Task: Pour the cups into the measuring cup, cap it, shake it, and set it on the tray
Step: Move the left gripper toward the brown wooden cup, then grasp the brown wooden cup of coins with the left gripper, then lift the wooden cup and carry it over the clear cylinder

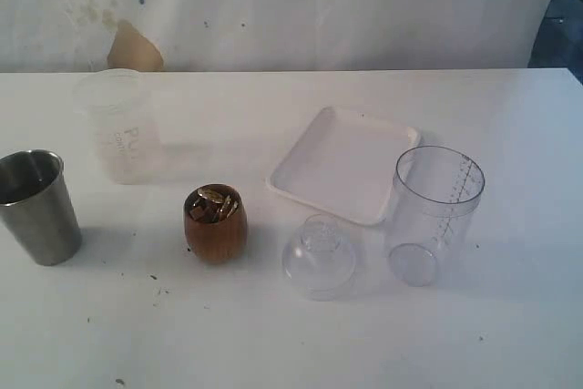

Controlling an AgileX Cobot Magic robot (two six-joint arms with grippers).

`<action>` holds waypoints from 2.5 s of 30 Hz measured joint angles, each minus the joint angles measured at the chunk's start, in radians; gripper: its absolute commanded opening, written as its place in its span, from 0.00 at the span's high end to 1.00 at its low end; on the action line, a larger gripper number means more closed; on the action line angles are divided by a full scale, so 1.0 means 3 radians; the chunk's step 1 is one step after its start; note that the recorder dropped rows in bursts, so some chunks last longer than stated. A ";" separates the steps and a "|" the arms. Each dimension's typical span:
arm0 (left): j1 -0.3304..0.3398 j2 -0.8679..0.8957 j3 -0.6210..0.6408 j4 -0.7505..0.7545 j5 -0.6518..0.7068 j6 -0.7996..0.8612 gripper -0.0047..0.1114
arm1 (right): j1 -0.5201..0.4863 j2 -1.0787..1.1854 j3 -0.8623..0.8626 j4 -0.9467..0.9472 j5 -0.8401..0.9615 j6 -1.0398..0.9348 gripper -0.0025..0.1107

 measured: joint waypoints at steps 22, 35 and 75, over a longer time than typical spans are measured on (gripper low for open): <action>-0.1522 0.3607 -0.0792 -0.0303 -0.0432 0.1991 0.14 | 0.0000 0.0000 0.0000 0.0000 0.0000 0.0000 0.98; -0.1524 0.4409 -0.1053 -0.0690 -0.0413 0.2539 0.14 | 0.0000 0.0000 0.0000 0.0000 0.0000 0.0000 0.98; -0.1537 0.5254 -0.1765 -0.0688 -0.0209 0.2996 0.96 | 0.0000 0.0000 0.0000 0.0000 0.0000 0.0000 0.98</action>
